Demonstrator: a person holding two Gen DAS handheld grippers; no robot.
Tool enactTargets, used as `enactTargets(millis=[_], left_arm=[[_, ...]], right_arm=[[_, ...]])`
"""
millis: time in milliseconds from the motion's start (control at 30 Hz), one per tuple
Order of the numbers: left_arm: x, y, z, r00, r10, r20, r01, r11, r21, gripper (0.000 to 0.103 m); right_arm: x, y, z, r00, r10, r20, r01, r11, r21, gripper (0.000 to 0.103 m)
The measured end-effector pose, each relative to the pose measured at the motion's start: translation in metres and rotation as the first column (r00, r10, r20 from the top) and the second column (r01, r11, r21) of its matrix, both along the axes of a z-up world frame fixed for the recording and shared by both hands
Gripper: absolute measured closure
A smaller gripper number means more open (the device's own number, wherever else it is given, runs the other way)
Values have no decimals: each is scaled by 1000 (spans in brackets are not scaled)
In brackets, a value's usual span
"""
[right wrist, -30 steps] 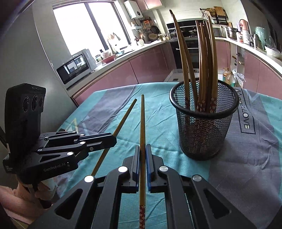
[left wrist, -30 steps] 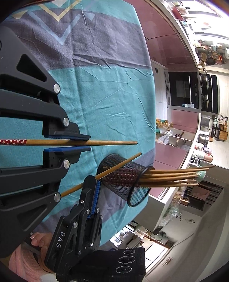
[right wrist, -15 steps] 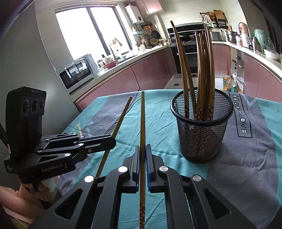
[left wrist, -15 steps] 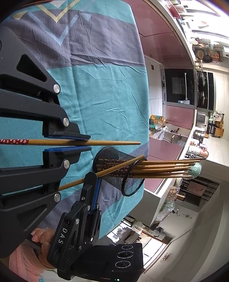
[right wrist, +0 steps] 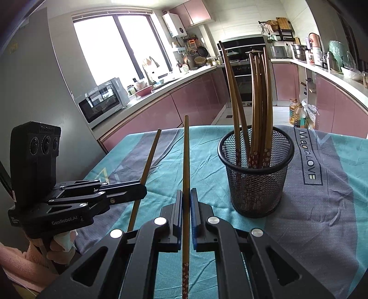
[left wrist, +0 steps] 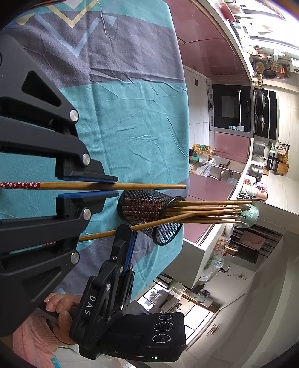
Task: Organize utensils
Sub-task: 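Lift both held chopsticks upright toward the mesh holder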
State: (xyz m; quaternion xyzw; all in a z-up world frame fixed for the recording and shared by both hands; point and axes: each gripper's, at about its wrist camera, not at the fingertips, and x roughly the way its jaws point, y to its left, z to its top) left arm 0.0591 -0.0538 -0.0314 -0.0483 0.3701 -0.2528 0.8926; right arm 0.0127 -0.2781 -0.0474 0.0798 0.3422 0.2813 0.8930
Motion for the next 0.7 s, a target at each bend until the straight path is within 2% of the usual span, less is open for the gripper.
enactTargets(millis=[700], left_arm=[[-1, 3, 14, 999, -31, 29, 32, 998, -46, 96]], right_arm=[[-4, -16, 12, 999, -31, 40, 29, 999, 32, 98]])
